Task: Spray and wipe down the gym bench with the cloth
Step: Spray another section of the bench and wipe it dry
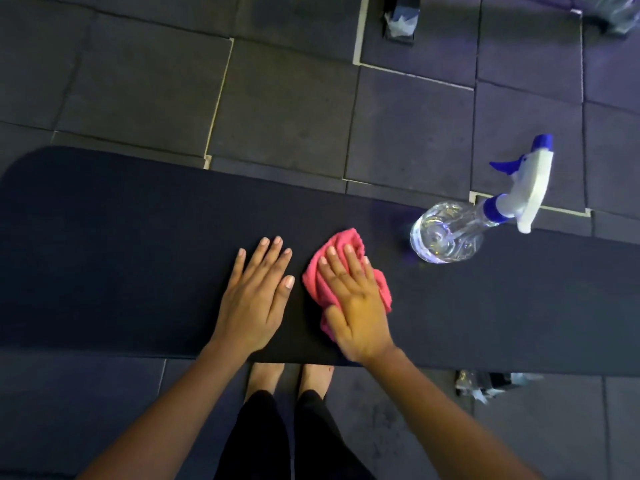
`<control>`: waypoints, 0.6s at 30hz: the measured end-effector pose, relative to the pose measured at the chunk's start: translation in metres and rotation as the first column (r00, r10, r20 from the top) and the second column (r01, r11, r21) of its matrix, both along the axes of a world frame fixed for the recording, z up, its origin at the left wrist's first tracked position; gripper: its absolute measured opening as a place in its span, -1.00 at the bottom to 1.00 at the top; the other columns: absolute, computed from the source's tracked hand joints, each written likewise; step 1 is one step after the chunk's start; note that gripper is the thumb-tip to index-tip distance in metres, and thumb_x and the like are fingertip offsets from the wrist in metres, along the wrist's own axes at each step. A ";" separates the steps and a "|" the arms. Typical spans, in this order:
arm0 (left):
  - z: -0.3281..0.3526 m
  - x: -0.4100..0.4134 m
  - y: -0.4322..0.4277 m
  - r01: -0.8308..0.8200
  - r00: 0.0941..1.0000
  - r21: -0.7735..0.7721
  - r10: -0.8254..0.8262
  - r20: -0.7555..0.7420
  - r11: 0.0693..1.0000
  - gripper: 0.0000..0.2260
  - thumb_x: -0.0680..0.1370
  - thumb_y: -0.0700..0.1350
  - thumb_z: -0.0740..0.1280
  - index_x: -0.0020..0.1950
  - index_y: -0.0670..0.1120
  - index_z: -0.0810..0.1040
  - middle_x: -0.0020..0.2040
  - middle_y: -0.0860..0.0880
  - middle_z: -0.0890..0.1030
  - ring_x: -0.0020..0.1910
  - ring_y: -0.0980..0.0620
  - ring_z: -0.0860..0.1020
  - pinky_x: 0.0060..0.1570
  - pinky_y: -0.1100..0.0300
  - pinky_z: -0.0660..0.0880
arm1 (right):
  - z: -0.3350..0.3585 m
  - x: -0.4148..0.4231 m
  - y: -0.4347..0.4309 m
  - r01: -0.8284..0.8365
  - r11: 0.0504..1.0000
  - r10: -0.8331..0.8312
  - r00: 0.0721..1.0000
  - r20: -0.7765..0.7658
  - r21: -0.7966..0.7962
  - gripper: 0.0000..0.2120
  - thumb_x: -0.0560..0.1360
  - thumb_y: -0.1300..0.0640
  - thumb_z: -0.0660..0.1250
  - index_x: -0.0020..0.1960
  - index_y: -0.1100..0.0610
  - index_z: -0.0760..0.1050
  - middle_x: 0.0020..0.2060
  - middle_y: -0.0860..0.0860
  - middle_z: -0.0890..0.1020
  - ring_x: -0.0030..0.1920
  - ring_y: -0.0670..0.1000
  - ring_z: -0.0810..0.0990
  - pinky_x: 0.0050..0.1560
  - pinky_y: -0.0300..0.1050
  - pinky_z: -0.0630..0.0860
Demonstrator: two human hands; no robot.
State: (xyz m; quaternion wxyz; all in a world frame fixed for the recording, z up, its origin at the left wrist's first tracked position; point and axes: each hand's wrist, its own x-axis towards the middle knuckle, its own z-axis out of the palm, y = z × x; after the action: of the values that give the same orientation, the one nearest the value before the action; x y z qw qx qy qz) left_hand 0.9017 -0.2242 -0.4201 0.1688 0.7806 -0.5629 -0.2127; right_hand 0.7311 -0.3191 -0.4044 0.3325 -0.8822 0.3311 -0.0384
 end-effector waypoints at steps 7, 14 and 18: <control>0.003 -0.002 0.012 0.075 0.997 0.010 -0.075 0.014 0.997 -0.54 0.64 0.04 -0.02 0.45 -0.13 0.37 0.52 -0.08 0.25 0.54 -0.04 0.15 0.51 -0.10 0.05 | -0.005 -0.029 0.040 -0.150 0.987 0.149 0.989 0.021 0.062 -0.39 0.49 0.03 0.02 0.51 0.20 0.28 0.55 0.09 0.21 0.59 0.11 0.00 0.56 0.20 -0.02; 0.018 -0.012 0.024 0.084 0.992 -0.002 -0.083 0.094 0.996 -0.65 0.53 0.12 0.20 0.14 -0.03 0.62 0.22 -0.03 0.54 0.14 -0.03 0.48 0.04 0.00 0.37 | 0.018 -0.025 0.042 0.194 0.959 -0.219 0.970 0.107 0.208 -0.46 0.54 -0.05 0.14 0.49 0.05 0.34 0.53 -0.03 0.30 0.57 -0.03 0.12 0.56 0.07 -0.03; 0.020 -0.021 0.025 0.086 0.996 0.012 -0.086 0.003 0.996 -0.73 0.44 0.10 0.30 -0.02 -0.05 0.61 -0.07 0.04 0.54 -0.11 0.00 0.50 -0.15 0.07 0.42 | 0.018 -0.031 0.039 0.551 0.821 -0.553 0.833 -0.037 0.150 -0.45 0.49 -0.06 0.29 0.42 0.16 0.41 0.33 0.04 0.51 0.33 0.05 0.35 0.37 0.11 0.36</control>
State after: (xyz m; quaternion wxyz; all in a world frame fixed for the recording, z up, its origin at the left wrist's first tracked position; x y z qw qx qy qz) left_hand 0.8808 -0.1991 -0.3996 0.1539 0.7572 -0.5949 -0.2217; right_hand 0.7002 -0.2806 -0.3859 0.3758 -0.7201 0.5727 -0.1110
